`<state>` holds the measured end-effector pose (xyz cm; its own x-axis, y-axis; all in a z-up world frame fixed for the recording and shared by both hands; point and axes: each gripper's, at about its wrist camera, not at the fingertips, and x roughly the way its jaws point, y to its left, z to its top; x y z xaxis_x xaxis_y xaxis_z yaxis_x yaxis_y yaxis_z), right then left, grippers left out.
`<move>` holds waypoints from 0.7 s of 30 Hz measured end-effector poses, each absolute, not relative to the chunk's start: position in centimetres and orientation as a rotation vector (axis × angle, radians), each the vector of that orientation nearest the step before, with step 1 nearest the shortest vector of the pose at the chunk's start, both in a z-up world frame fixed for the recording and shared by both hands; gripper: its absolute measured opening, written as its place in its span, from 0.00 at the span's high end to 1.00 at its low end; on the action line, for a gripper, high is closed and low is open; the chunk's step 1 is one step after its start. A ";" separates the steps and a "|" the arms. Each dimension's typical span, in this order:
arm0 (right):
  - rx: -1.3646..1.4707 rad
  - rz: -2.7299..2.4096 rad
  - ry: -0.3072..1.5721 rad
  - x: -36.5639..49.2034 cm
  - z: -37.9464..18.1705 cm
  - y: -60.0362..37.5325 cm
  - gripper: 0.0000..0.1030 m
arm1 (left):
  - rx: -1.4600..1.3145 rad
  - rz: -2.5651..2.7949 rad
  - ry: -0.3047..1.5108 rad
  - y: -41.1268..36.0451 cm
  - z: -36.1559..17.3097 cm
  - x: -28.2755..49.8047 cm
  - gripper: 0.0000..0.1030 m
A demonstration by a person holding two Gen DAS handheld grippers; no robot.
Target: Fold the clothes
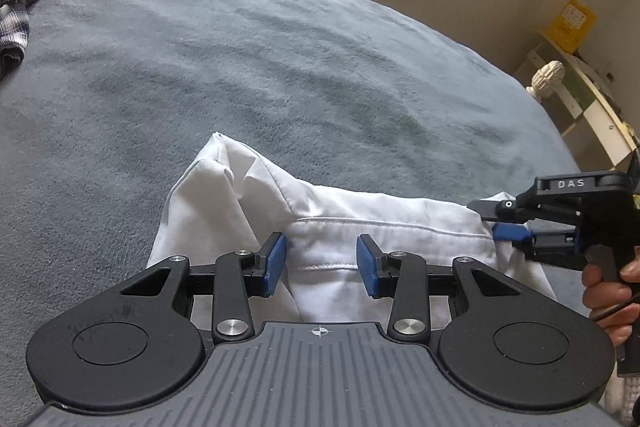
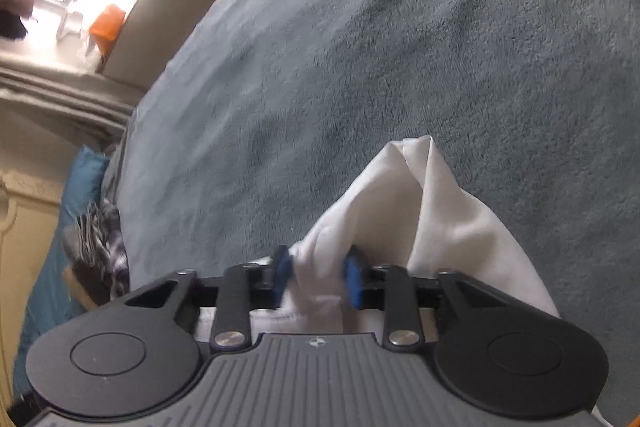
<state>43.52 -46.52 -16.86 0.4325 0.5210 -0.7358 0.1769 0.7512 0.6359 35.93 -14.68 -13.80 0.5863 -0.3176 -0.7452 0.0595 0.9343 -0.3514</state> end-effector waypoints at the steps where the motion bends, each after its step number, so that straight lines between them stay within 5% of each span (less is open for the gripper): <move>1: 0.723 0.236 1.116 43.6 -16.9 -46.5 0.97 | -0.304 -0.220 0.917 -14.7 -13.8 36.0 0.63; 12: 0.728 0.209 1.013 44.7 -18.1 -46.1 0.96 | -0.307 -0.172 0.899 -14.7 -14.9 37.0 0.63; 15: 0.786 0.222 1.029 43.7 -18.0 -47.7 0.78 | -0.328 -0.185 0.894 -13.6 -14.3 36.5 0.63; 16: 0.792 0.225 1.033 43.3 -17.7 -48.2 0.64 | -0.328 -0.189 0.884 -13.1 -13.9 36.1 0.63; 21: 0.681 0.334 1.018 41.1 -14.8 -48.6 0.61 | -0.148 -0.161 0.700 -13.7 -11.6 33.1 0.63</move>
